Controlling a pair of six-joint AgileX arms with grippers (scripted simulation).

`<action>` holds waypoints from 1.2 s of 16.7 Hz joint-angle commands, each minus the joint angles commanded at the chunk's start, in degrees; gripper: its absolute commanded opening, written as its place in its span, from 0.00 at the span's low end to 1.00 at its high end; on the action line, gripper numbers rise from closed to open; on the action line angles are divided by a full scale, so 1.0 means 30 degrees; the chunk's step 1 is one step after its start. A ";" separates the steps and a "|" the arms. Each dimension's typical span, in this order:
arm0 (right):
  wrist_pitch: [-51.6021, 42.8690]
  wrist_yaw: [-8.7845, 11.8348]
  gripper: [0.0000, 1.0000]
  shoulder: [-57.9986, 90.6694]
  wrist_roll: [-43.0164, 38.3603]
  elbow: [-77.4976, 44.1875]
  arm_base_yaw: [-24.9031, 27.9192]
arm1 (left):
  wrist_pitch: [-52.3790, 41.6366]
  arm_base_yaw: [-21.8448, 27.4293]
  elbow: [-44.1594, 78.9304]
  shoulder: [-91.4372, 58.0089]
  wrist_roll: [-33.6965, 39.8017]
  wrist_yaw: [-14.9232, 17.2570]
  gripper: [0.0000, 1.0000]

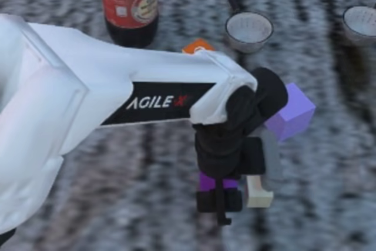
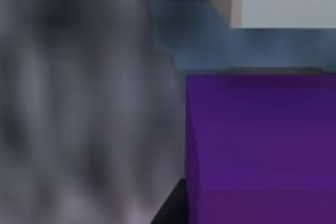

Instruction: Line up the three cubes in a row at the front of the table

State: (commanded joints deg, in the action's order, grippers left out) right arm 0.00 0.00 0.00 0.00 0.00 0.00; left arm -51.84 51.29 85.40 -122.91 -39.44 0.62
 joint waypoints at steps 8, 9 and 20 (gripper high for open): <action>0.0000 0.0000 1.00 0.0000 0.0000 0.0000 0.0000 | 0.0000 0.0000 0.0000 0.0000 0.0000 0.0000 1.00; 0.0000 0.0000 1.00 0.0000 0.0000 0.0000 0.0000 | 0.0000 0.0000 0.0000 0.0000 0.0000 0.0000 1.00; 0.0000 0.0000 1.00 0.0000 0.0000 0.0000 0.0000 | -0.4178 -0.0397 0.2738 0.1336 0.0060 -0.0014 1.00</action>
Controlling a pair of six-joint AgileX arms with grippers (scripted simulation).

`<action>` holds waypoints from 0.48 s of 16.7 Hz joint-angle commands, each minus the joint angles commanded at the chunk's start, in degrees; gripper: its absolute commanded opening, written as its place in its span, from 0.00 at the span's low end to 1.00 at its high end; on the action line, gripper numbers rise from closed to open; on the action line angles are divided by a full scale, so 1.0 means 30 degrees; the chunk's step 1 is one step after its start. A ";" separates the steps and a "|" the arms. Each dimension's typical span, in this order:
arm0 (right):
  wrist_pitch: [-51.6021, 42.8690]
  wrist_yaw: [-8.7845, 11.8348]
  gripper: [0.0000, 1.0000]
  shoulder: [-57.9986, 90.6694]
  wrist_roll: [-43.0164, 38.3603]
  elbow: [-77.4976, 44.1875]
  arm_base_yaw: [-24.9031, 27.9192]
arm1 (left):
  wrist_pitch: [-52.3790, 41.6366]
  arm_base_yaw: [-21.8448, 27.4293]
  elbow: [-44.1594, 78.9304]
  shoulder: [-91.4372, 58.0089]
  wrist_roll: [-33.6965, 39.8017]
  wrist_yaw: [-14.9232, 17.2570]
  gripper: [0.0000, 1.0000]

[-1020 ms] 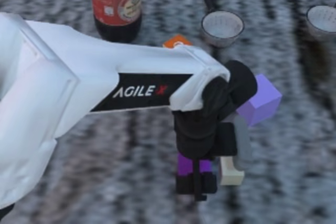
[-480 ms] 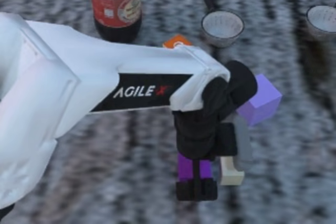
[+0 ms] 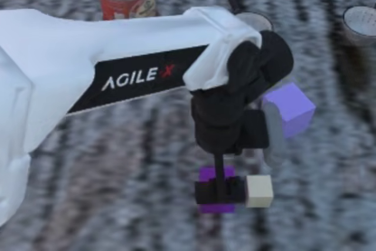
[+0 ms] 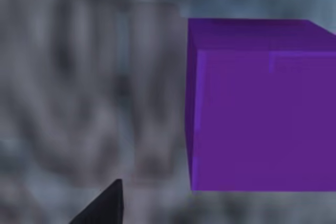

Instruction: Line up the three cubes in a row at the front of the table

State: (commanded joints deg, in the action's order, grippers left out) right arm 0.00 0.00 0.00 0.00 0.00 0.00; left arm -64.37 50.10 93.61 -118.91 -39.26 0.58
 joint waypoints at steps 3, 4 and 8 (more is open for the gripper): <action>0.0000 0.0000 1.00 0.0000 0.0000 0.0000 0.0000 | -0.0487 -0.0012 0.0361 0.0242 -0.0038 0.0000 1.00; 0.0000 0.0000 1.00 0.0000 0.0000 0.0000 0.0000 | -0.0487 -0.0012 0.0361 0.0242 -0.0038 0.0000 1.00; -0.0393 0.0025 1.00 0.0569 0.0025 -0.0581 0.0155 | -0.0035 -0.0260 -0.0178 0.0723 0.0190 -0.0073 1.00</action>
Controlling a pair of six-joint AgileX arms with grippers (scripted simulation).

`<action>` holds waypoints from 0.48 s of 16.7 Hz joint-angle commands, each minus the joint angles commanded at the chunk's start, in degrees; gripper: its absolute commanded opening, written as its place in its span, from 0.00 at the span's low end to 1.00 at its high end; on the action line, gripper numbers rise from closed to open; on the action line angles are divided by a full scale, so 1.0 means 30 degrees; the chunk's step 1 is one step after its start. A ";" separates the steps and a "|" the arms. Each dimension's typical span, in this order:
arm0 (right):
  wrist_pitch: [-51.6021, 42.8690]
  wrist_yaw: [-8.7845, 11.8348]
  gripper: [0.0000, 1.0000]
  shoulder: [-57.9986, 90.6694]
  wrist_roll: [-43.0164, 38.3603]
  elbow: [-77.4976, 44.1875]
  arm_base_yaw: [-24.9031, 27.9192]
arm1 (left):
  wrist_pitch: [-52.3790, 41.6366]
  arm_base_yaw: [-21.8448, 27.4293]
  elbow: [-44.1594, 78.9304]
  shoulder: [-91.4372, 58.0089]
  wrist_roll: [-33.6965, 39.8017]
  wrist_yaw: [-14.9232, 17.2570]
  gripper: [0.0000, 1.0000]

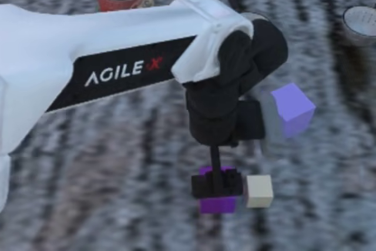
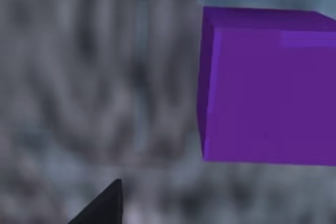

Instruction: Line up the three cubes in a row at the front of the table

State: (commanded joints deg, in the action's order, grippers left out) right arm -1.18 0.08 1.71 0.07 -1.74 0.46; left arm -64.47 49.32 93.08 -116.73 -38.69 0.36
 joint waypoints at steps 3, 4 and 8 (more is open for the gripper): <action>-0.1568 0.0037 1.00 0.2354 0.0118 -0.2384 0.0537 | 0.1467 -0.1280 -0.2019 0.2264 0.0853 -0.0196 1.00; -0.2311 0.0040 1.00 0.3540 0.0182 -0.3570 0.0771 | 0.2092 -0.1834 -0.2947 0.3329 0.1228 -0.0256 1.00; -0.6173 0.0008 1.00 1.0269 0.0554 -0.9674 0.1915 | 0.5281 -0.4693 -0.8043 0.9253 0.3225 -0.0423 1.00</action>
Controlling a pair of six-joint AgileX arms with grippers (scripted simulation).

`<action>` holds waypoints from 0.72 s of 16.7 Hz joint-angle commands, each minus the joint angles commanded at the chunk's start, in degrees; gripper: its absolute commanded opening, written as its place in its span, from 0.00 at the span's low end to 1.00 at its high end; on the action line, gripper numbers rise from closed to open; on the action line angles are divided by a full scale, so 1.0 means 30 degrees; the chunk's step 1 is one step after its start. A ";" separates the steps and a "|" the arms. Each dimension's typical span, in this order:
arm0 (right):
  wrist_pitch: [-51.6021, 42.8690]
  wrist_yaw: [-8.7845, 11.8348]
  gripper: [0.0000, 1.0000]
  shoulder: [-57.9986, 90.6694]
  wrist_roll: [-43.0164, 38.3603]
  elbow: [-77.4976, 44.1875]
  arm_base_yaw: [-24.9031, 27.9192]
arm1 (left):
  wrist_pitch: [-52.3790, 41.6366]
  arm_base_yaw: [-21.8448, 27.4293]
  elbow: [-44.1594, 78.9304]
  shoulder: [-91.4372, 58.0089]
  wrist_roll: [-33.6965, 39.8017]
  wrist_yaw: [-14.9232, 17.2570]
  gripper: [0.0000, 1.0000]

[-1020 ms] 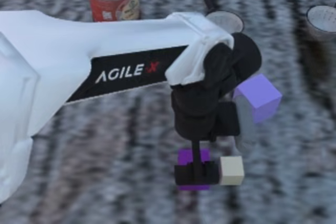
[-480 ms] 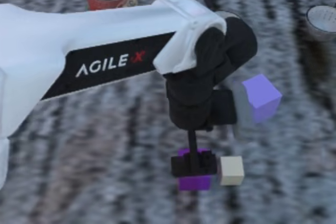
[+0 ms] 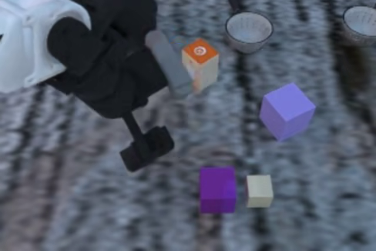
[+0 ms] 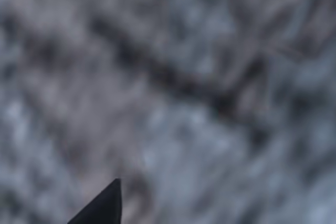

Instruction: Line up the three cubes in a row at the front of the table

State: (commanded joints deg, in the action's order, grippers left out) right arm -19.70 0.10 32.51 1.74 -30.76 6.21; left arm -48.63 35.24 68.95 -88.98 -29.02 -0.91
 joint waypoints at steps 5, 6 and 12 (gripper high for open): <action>-0.6054 -0.0093 1.00 1.1581 0.0627 -0.8762 0.1698 | 0.4662 -0.4090 -0.7805 0.9259 0.3042 0.0020 1.00; -0.7281 -0.0112 1.00 1.3877 0.0750 -1.0439 0.2041 | 0.5664 -0.4927 -0.9435 1.1255 0.3692 0.0045 1.00; -1.3543 -0.0140 1.00 2.4935 0.1336 -1.9445 0.3890 | 1.1413 -0.9266 -1.7818 2.2227 0.7199 0.0209 1.00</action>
State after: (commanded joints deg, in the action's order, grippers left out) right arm -60.33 -0.32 107.32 5.75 -89.10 17.88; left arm -14.39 7.44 15.49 -22.30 -7.42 -0.28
